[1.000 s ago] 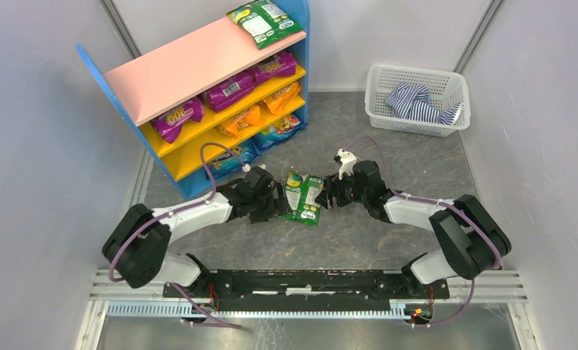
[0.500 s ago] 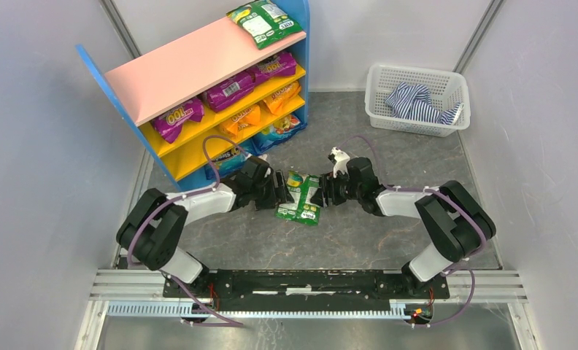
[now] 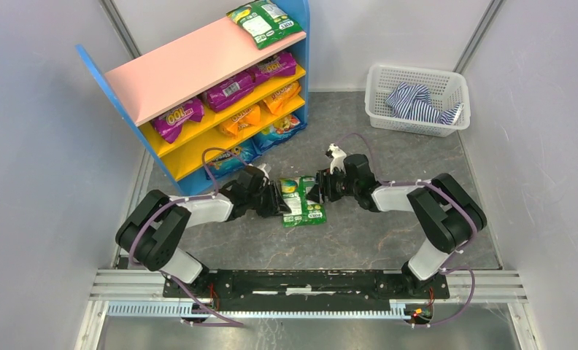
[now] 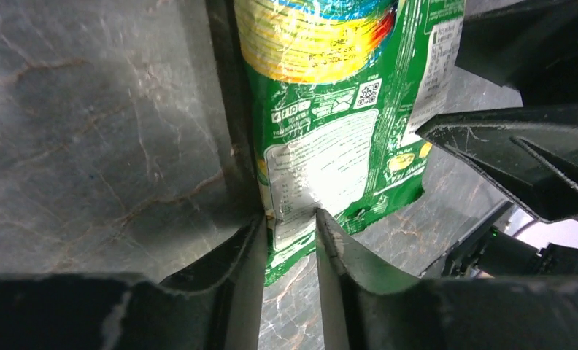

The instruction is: Place and organize the candy bags onto the shelf

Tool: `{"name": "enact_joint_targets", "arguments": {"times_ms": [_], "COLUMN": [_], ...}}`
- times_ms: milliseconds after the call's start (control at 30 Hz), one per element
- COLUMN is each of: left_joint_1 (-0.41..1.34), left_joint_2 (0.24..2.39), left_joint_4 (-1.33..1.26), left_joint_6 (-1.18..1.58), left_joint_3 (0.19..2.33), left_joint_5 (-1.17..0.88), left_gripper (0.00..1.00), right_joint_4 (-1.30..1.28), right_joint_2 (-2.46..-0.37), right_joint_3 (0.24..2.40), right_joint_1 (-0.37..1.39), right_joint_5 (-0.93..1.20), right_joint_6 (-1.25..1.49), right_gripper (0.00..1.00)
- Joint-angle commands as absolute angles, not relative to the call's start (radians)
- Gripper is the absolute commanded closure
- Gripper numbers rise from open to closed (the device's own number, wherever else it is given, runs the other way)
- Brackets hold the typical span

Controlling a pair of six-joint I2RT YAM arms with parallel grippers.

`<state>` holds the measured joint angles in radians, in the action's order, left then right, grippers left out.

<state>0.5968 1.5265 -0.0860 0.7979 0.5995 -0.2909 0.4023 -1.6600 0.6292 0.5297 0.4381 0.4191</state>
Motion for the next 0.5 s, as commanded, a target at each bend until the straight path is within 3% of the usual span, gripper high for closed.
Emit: {"name": "enact_joint_targets", "arguments": {"times_ms": [0,200,467], "left_joint_1": [0.598,0.598,0.598], "left_joint_2": [1.507,1.442,1.339], "left_joint_4": [-0.217,-0.222,-0.259], "left_joint_6": [0.894,0.926,0.972], "left_joint_3": [0.545,0.528,0.502], "left_joint_5": [-0.368,-0.372,-0.404], "left_gripper": [0.67,0.8,0.94], "right_joint_4": [0.429,0.413,0.645], "right_joint_2": [-1.693,-1.65,-1.608], "right_joint_3": [0.683,0.663,0.46], "right_joint_1": [0.564,0.557,0.459], "right_joint_5": [0.498,0.487,0.599], "right_joint_6": [0.455,0.484,0.833], "right_gripper": [0.31,0.26,0.23]}}
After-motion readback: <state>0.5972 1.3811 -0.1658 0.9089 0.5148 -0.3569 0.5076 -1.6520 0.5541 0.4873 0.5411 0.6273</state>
